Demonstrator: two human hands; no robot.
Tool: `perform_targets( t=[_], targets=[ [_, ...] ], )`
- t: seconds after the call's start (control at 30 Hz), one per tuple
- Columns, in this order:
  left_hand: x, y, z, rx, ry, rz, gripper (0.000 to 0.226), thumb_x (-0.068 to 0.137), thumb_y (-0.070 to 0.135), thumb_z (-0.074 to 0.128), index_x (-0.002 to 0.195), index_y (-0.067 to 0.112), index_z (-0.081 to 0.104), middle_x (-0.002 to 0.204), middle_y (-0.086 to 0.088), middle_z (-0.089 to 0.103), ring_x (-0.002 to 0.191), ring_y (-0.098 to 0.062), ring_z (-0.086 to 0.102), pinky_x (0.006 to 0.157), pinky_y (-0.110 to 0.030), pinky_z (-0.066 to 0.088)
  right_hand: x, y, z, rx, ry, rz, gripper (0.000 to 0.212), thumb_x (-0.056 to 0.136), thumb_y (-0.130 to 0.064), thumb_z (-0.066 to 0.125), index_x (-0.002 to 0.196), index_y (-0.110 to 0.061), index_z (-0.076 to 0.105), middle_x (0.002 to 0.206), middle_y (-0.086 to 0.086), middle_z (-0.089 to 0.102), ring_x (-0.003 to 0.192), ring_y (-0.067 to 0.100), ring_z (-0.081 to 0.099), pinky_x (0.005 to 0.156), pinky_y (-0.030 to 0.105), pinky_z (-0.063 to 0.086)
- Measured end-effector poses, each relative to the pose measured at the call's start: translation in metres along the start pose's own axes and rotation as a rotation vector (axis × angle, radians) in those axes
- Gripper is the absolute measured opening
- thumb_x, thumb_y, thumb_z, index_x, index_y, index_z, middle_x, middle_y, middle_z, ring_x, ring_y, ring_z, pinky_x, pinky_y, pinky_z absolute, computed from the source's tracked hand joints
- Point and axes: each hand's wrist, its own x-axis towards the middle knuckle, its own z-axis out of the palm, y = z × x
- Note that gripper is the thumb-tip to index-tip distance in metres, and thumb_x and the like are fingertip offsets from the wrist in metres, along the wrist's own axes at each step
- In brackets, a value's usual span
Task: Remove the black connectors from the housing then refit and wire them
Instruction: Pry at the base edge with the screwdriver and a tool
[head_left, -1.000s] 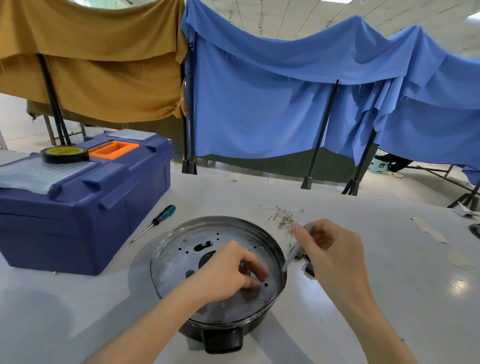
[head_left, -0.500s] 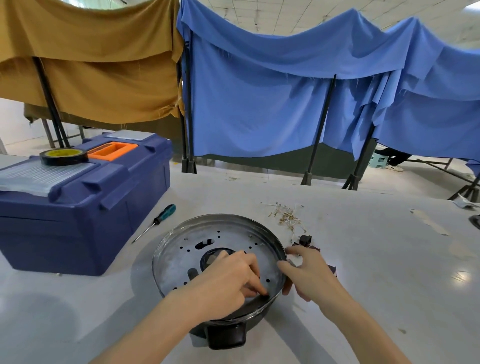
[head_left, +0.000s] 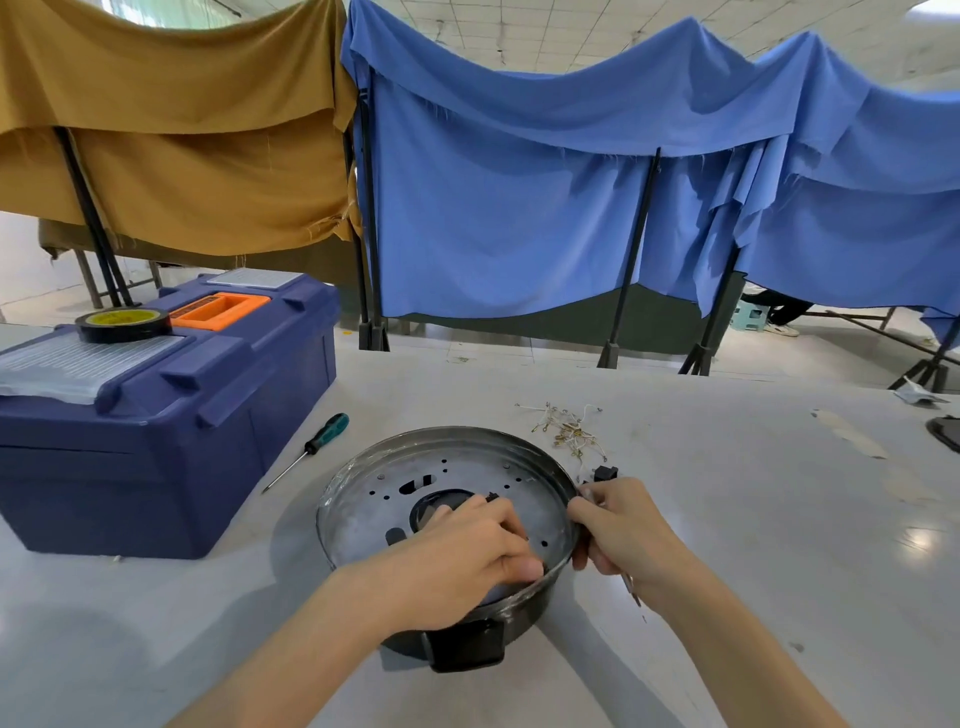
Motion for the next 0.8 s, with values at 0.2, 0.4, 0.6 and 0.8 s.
perform_targets(
  t=[0.2,0.4,0.6,0.8],
  targets=[
    [-0.003,0.022,0.001,0.223,0.008,0.001,0.065,0.074,0.079,0.049,0.105,0.023,0.061,0.113,0.008,0.040,0.103,-0.011,0.026,0.091,-0.034,0.028,0.000,-0.008,-0.008,0.076,-0.001,0.053,0.025,0.082,0.008,0.045,0.060,-0.003,0.043,0.040,0.019,0.048,0.032,0.018,0.024,0.040,0.018,0.015],
    [-0.002,0.034,0.013,0.357,0.224,-0.002,0.035,0.081,0.022,0.066,0.112,0.016,0.052,0.109,0.000,0.037,0.101,-0.019,0.034,0.077,-0.029,0.027,0.000,-0.007,-0.010,0.207,0.011,0.173,0.011,0.084,0.008,0.049,0.075,0.001,0.050,0.048,0.022,0.052,0.031,0.017,0.023,0.037,0.017,0.015],
    [0.003,0.032,-0.006,0.167,0.211,-0.037,0.015,0.085,0.024,0.063,0.095,0.014,0.066,0.104,0.001,0.044,0.096,-0.019,0.038,0.077,-0.032,0.038,0.002,-0.011,-0.014,0.334,-0.013,0.166,0.012,0.087,0.003,0.056,0.076,0.003,0.051,0.046,0.020,0.053,0.031,0.014,0.027,0.033,0.016,0.019],
    [0.006,0.024,-0.008,0.024,0.195,-0.050,0.026,0.091,0.034,0.061,0.085,0.009,0.067,0.108,0.005,0.052,0.099,-0.017,0.043,0.088,-0.043,0.041,0.006,-0.009,-0.016,0.393,0.000,0.188,0.011,0.087,0.003,0.056,0.076,0.004,0.052,0.045,0.019,0.053,0.031,0.013,0.026,0.032,0.016,0.020]
  ],
)
